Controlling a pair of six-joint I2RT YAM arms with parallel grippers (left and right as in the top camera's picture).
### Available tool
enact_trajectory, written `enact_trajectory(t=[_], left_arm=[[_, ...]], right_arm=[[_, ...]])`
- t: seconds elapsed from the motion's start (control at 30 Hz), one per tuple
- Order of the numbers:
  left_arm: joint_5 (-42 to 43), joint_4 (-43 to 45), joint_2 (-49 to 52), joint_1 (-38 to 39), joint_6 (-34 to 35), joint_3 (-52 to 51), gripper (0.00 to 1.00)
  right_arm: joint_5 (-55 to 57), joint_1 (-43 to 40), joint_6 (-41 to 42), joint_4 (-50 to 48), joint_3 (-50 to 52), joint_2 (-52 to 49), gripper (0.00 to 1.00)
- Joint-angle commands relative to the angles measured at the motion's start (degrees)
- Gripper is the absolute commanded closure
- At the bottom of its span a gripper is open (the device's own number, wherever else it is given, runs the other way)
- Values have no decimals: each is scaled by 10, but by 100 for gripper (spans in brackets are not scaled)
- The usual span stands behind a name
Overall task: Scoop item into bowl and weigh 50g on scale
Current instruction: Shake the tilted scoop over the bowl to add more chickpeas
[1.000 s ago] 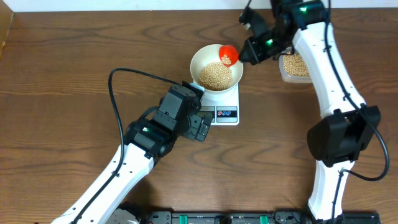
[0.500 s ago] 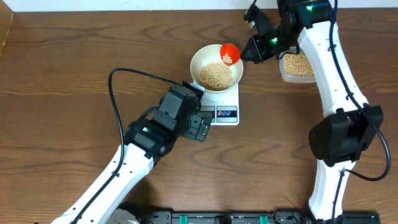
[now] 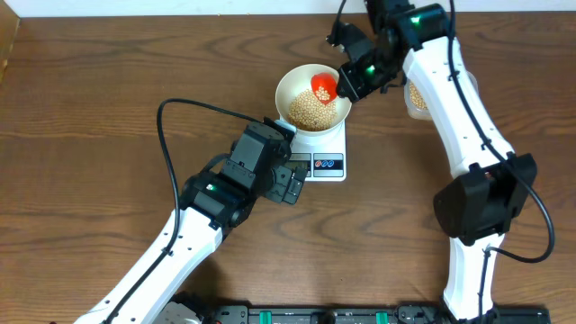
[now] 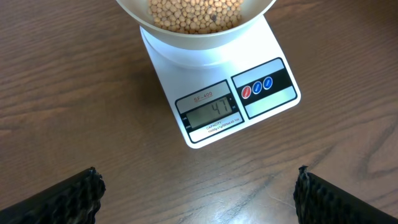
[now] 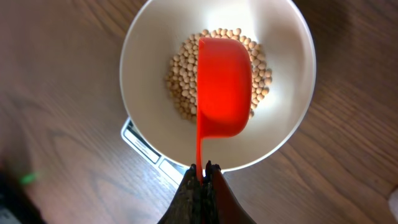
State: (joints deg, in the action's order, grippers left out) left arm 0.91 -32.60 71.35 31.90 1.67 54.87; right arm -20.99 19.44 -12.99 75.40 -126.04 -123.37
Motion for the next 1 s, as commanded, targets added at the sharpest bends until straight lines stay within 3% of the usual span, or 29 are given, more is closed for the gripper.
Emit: enact_trajectory(t=[0.0,0.33,0.97], left_arm=[[-7,0,-1,-3,1,-5,0],[-7,0,-1,-3,1,-5,0],[-7,0,-1,-3,1,-5,0]], right_arm=[[58,21,-3,0,-12,4,99],[67,31,8,-5,-12,4,99],[-172,-80,1,-2,-12,4,99]])
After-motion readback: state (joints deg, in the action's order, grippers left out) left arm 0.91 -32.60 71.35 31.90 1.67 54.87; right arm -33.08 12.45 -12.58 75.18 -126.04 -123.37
